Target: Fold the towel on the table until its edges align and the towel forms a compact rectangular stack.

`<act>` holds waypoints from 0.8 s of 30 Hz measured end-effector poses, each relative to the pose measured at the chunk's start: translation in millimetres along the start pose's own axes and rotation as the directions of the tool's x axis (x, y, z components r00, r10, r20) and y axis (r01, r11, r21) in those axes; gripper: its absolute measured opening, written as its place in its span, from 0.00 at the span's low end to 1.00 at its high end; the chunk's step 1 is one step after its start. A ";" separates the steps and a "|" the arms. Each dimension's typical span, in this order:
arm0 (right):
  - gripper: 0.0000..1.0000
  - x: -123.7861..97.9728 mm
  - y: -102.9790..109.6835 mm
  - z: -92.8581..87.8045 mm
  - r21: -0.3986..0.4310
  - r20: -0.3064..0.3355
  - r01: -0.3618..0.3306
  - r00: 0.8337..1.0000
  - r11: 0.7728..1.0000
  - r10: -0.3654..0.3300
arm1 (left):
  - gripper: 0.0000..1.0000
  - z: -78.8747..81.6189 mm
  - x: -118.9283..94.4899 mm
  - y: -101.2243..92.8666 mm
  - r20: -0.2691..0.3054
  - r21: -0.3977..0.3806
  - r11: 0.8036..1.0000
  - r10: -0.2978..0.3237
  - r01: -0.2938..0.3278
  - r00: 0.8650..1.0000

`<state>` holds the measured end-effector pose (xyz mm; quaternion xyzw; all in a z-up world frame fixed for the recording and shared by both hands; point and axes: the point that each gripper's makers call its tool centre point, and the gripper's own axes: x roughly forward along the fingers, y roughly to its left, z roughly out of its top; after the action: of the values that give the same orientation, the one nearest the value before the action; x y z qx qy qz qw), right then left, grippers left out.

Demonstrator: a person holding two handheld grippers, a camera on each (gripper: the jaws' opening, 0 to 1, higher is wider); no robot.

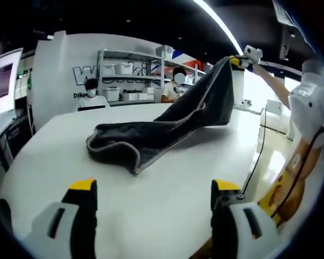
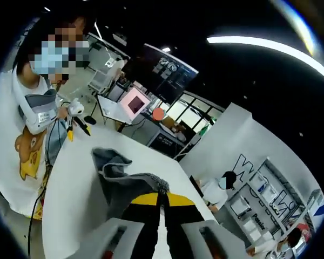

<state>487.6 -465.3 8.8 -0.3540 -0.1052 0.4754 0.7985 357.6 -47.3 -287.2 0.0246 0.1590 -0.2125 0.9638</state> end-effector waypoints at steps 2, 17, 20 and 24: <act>0.02 0.9 -7.3 6.3 -0.018 0.008 0.019 1.000 1.000 -0.019 | 0.91 -0.4 -0.1 0.1 0.000 0.000 1.000 0.000 0.000 1.000; 0.02 73.7 -79.0 -99.0 0.059 -0.263 0.194 0.949 0.979 -0.173 | 0.91 -6.1 -2.7 6.4 0.000 -0.019 1.000 0.018 -0.018 1.000; 0.02 108.9 -81.9 -155.2 0.093 -0.368 0.195 0.918 0.976 -0.148 | 0.91 -7.7 -2.9 7.2 -0.004 -0.023 0.999 0.023 -0.023 1.000; 0.02 144.7 -79.7 -203.1 0.126 -0.436 0.186 0.893 0.975 -0.114 | 0.91 -10.8 -2.4 9.2 -0.017 -0.030 0.999 0.033 -0.034 0.999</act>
<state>720.7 -462.9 -110.2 -0.3732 0.0844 0.3304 0.8628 356.2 -36.8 -296.8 0.0145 0.1696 -0.1936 0.9662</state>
